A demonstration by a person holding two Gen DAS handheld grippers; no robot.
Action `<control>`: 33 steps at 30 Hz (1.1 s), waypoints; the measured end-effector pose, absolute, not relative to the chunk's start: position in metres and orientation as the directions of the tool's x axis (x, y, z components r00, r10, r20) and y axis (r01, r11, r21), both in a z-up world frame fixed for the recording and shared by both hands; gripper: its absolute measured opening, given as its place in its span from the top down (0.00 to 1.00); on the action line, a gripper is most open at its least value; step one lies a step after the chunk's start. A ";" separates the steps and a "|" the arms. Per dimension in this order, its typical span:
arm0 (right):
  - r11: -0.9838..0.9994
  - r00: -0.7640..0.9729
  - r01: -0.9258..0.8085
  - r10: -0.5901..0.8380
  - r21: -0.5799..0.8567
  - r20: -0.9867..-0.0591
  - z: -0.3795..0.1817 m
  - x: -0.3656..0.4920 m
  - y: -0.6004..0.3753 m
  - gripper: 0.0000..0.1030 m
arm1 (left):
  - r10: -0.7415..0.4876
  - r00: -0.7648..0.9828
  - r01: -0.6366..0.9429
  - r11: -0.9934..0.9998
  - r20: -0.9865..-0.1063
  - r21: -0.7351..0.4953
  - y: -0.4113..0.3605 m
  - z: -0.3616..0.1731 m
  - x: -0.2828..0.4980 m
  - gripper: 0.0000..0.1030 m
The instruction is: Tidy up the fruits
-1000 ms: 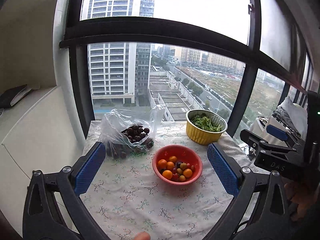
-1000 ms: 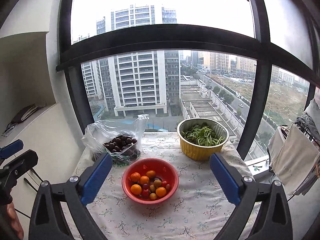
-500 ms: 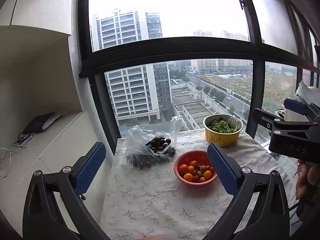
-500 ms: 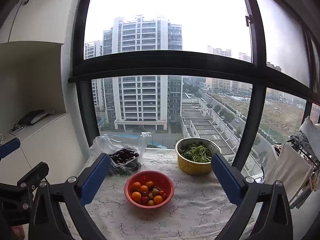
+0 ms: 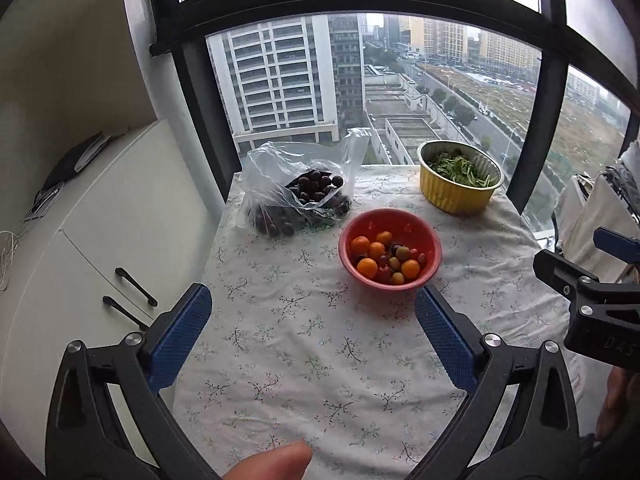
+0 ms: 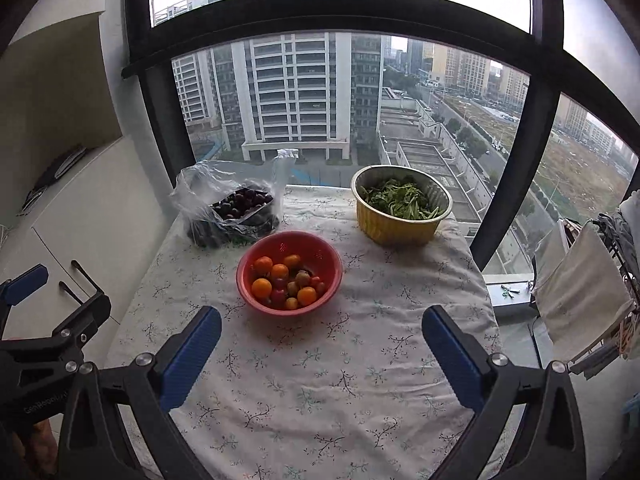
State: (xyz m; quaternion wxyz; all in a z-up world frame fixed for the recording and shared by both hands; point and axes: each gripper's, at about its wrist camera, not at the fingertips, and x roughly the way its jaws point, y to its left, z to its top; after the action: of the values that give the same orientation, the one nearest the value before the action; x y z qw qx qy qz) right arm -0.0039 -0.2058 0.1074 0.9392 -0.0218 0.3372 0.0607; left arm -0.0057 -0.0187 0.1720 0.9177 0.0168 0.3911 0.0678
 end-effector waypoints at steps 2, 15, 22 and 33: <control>0.991 0.750 -0.132 0.099 -0.001 -0.654 0.103 -0.003 -0.205 0.00 | 0.120 0.652 -0.110 0.992 -0.748 0.063 -0.017 0.163 -0.002 0.00; 0.989 0.701 -0.147 0.105 0.001 -0.706 0.092 0.004 -0.191 0.00 | 0.107 0.580 -0.133 0.990 -0.808 0.036 0.001 0.136 0.008 0.00; 0.989 0.680 -0.149 0.101 -0.001 -0.727 0.086 0.006 -0.184 0.00 | 0.092 0.551 -0.127 0.992 -0.829 0.026 0.004 0.126 0.011 0.00; 0.993 0.649 -0.121 0.085 0.008 -0.756 0.078 0.012 -0.186 0.00 | 0.091 0.533 -0.130 0.991 -0.841 0.025 0.003 0.119 0.014 0.00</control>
State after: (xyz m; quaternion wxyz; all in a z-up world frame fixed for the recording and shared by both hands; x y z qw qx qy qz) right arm 0.0117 -0.1856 0.0775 0.9077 -0.0216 0.4152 0.0565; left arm 0.0140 0.0035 0.1195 0.8754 -0.0204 0.4789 0.0629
